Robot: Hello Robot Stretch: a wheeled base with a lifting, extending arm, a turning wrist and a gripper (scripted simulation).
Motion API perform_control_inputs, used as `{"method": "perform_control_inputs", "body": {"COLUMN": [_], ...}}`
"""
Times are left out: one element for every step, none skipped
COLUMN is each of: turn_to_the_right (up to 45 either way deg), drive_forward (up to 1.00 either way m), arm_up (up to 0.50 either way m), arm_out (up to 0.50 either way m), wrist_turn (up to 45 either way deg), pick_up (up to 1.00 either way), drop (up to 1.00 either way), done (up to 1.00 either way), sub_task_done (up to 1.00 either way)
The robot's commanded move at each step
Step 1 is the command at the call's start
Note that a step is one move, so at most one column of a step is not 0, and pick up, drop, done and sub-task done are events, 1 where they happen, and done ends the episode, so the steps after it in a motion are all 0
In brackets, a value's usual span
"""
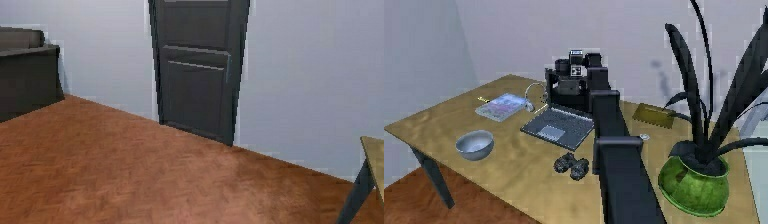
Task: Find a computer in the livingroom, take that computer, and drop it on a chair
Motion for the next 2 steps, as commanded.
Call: {"method": "perform_control_inputs", "body": {"turn_to_the_right": [0.0, 0.0], "drive_forward": [0.0, 0.0], "arm_up": [0.0, -0.3], "arm_out": [0.0, 0.0], "wrist_turn": [6.0, 0.0], "pick_up": [0.0, 0.0], "drop": [0.0, 0.0], "done": [0.0, 0.0], "sub_task_done": [0.0, 0.0]}}
